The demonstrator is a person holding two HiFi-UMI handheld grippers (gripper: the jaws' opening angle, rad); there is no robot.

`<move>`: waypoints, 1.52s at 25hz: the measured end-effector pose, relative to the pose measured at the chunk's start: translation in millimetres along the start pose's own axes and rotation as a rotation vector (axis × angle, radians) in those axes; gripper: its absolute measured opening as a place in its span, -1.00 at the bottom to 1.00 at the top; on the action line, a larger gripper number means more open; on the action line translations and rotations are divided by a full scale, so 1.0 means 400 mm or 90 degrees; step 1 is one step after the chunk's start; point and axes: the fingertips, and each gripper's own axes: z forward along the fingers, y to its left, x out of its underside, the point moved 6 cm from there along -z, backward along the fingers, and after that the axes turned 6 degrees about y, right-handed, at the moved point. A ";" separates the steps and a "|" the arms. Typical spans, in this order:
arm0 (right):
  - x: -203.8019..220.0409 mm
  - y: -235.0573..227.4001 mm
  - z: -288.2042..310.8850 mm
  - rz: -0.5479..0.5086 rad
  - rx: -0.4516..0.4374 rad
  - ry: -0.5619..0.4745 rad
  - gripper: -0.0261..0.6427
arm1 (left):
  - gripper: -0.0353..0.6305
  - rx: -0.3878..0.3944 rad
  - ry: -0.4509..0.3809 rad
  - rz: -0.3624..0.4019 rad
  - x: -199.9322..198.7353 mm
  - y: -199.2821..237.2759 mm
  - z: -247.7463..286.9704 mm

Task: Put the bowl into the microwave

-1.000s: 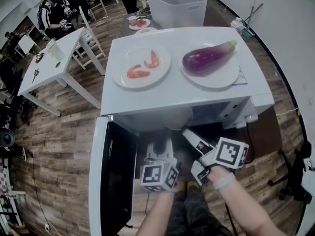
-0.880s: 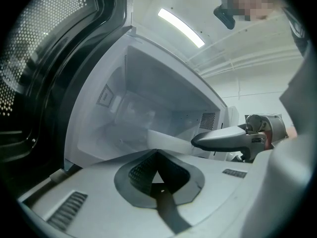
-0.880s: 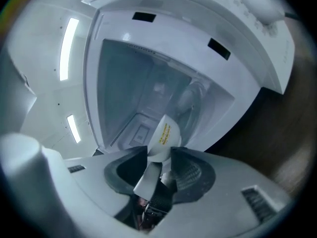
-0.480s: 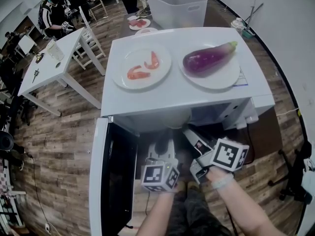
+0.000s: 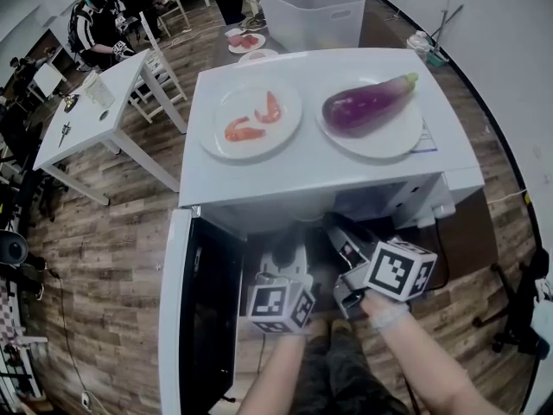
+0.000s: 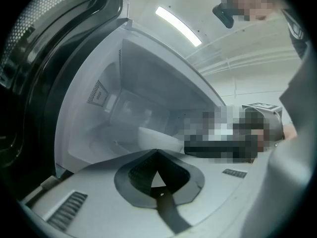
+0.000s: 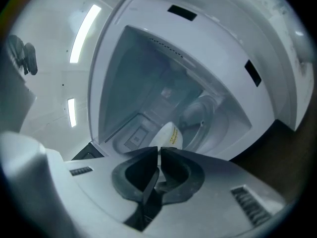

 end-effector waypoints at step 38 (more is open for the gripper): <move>-0.039 0.037 0.054 -0.400 0.116 0.020 -0.91 | -0.89 0.003 0.014 0.005 -0.024 0.030 0.059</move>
